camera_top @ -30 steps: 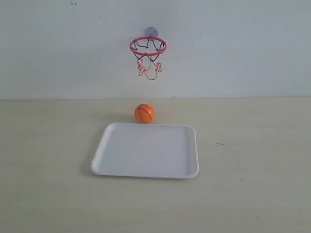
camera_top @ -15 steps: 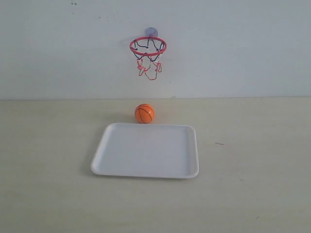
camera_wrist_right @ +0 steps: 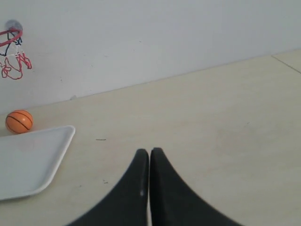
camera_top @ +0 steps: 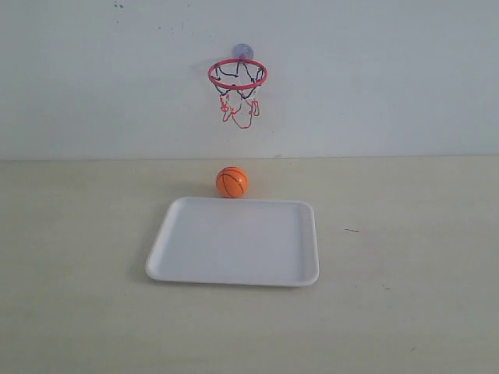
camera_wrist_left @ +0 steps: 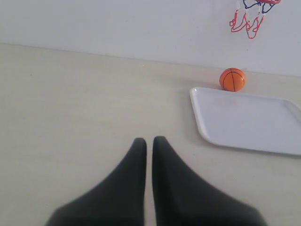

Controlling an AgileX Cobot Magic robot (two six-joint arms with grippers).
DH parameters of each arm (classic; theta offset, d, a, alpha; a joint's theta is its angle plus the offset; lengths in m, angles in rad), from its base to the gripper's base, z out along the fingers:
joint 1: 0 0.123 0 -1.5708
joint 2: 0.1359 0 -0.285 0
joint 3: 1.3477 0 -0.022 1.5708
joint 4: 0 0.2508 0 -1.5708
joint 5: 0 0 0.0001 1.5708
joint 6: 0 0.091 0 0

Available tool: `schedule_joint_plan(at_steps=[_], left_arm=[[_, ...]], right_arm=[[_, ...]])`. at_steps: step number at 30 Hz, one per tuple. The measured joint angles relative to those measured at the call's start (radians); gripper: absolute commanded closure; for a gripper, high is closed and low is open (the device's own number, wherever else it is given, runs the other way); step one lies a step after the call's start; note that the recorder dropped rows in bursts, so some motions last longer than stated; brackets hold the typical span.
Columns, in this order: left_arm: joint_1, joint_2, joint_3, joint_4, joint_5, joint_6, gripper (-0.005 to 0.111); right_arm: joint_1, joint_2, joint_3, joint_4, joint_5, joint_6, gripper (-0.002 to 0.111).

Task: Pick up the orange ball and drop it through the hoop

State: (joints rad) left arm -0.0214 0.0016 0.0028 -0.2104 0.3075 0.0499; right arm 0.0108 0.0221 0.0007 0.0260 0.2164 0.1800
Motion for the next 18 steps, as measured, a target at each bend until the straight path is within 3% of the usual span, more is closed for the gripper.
schedule_joint_plan(at_steps=[5,15,18], left_arm=[[0.000,0.000,0.000,0.000,0.000,0.000,0.103],[0.000,0.000,0.000,0.000,0.000,0.000,0.103],[0.000,0.000,0.000,0.000,0.000,0.000,0.103]], right_arm=[[0.000,0.000,0.000,0.048,0.073,-0.149,0.109],[0.005,-0.016,0.000,0.063,0.111,-0.165,0.109],[0.063,-0.018,0.000,0.066,0.111,-0.165,0.109]])
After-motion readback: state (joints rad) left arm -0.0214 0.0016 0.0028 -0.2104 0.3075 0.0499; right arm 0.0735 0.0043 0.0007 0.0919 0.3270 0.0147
